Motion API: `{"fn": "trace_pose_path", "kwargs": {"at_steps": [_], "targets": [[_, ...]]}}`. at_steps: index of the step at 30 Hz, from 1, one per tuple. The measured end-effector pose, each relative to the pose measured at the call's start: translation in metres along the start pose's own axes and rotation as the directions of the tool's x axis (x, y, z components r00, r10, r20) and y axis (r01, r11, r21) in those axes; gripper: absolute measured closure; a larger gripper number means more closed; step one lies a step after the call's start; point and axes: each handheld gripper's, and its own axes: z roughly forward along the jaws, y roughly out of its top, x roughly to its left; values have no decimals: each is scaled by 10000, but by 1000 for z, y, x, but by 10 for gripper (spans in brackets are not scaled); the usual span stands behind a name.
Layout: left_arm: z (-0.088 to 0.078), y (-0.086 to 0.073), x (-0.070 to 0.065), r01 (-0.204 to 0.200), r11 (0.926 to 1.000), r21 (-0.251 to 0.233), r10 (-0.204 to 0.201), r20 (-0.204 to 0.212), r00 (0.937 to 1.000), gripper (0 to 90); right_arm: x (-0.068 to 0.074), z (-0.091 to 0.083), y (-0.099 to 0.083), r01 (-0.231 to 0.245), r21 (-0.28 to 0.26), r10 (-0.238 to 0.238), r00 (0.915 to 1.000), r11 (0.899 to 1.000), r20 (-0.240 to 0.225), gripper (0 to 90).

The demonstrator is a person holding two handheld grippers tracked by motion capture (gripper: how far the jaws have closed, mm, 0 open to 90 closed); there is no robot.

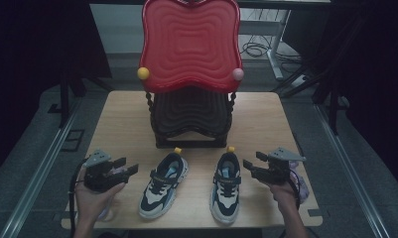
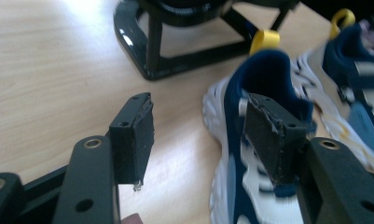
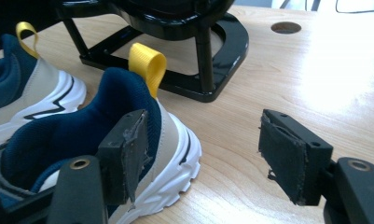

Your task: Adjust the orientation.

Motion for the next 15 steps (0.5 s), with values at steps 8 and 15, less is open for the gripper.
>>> {"fn": "trace_pose_path", "kwargs": {"at_steps": [8,15], "targets": [[17,13,-12,-712,9970,305,710,85,9974,405,-1,0,0,29,83,-29,10000,10000,11,339],[24,15,-15,-851,9956,382,841,266,9961,407,-3,1,0,-62,189,61,10000,9998,54,343]]}}
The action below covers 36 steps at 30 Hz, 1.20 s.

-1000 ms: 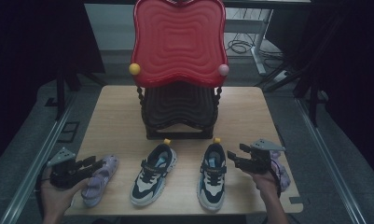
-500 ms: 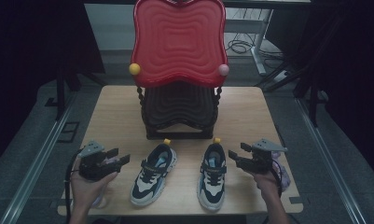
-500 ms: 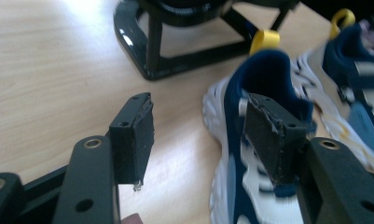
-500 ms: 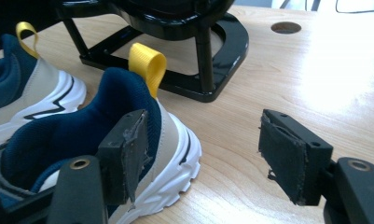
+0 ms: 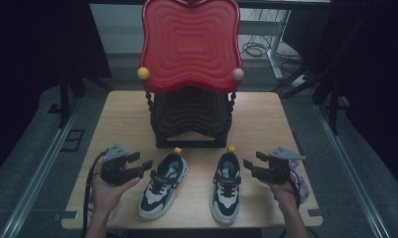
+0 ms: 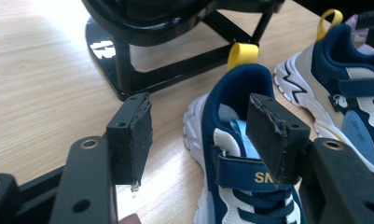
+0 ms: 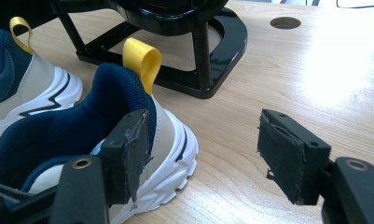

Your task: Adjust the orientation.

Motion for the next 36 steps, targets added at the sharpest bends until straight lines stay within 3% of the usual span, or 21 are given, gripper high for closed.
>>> {"fn": "trace_pose_path", "kwargs": {"at_steps": [9,12,17,21,27,36], "targets": [[3,-1,0,-20,10000,38,19,260,9997,401,-3,-11,0,-24,65,24,10000,10000,22,405],[6,1,2,-83,10000,43,82,351,9994,402,-4,-16,-2,204,278,-207,9997,9994,95,466],[7,2,5,-85,10000,22,84,493,9987,402,-3,-26,-7,112,447,-110,9999,9989,-50,609],[10,2,5,-143,9998,139,132,767,9970,395,-3,-41,-16,148,545,-157,9997,9984,170,746],[7,1,2,-216,9996,195,202,694,9974,392,-19,-64,-32,-47,681,12,9986,9977,526,861],[5,-4,6,-162,9991,397,149,327,9994,389,-37,-85,-42,-390,465,361,9974,9982,617,889]]}}
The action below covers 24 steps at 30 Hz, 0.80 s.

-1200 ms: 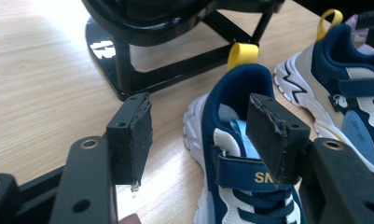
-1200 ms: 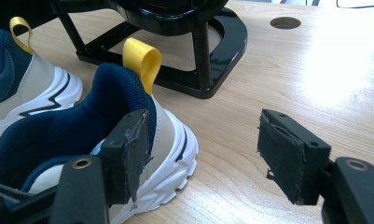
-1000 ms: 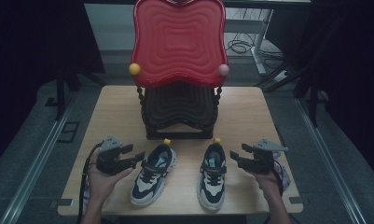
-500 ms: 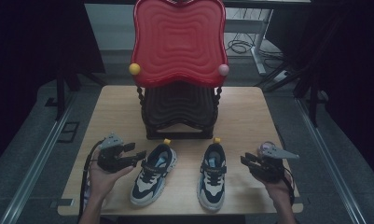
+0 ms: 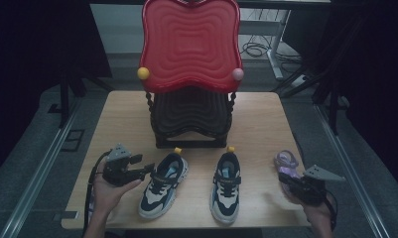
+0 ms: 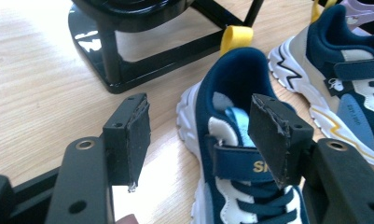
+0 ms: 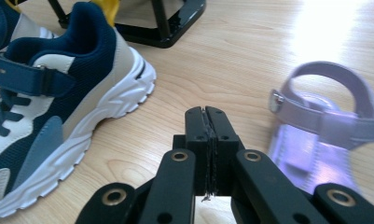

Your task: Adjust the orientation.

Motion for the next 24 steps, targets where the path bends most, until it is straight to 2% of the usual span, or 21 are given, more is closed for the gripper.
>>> {"fn": "trace_pose_path", "kwargs": {"at_steps": [6,10,13,14,18,24], "targets": [[-6,-2,6,189,9997,-170,-188,39,9998,383,-15,-6,-3,-188,57,186,9996,9998,234,893],[-9,-2,5,199,9996,-221,-198,73,9998,382,-23,-16,-6,-325,-32,326,9984,9995,472,894],[-11,-2,5,390,9985,-395,-360,744,9966,380,-30,-27,-10,-416,-137,425,9959,9990,793,894],[-12,-2,5,397,9984,-394,-366,769,9964,379,-32,-31,-11,-470,-159,482,9950,9988,869,894],[-12,-3,8,450,9982,-394,-425,625,9971,379,-45,-39,-18,-754,-142,765,9906,9971,1131,894],[-8,-5,10,459,9987,-243,-446,509,9977,379,-59,-38,-29,-957,-4,948,9859,9954,1376,894]]}}
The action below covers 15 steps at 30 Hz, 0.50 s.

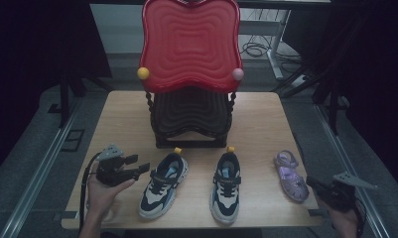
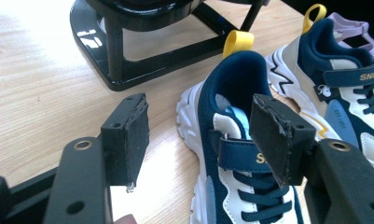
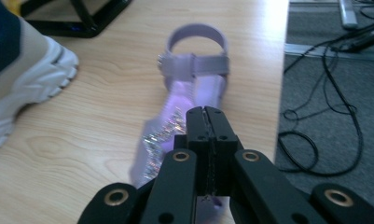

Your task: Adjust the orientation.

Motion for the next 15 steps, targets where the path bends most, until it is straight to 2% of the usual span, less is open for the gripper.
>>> {"fn": "trace_pose_path", "kwargs": {"at_steps": [5,12,15], "targets": [[-2,0,-2,-34,10000,-29,35,79,10000,379,-4,2,-4,6,122,-7,10000,9999,80,895],[-2,-1,1,123,9999,11,-123,23,9999,380,-9,3,-8,-70,256,65,9998,9996,187,895],[1,-2,2,187,9998,57,-188,177,9997,381,-11,5,-10,-203,280,199,9997,9994,156,895]]}}
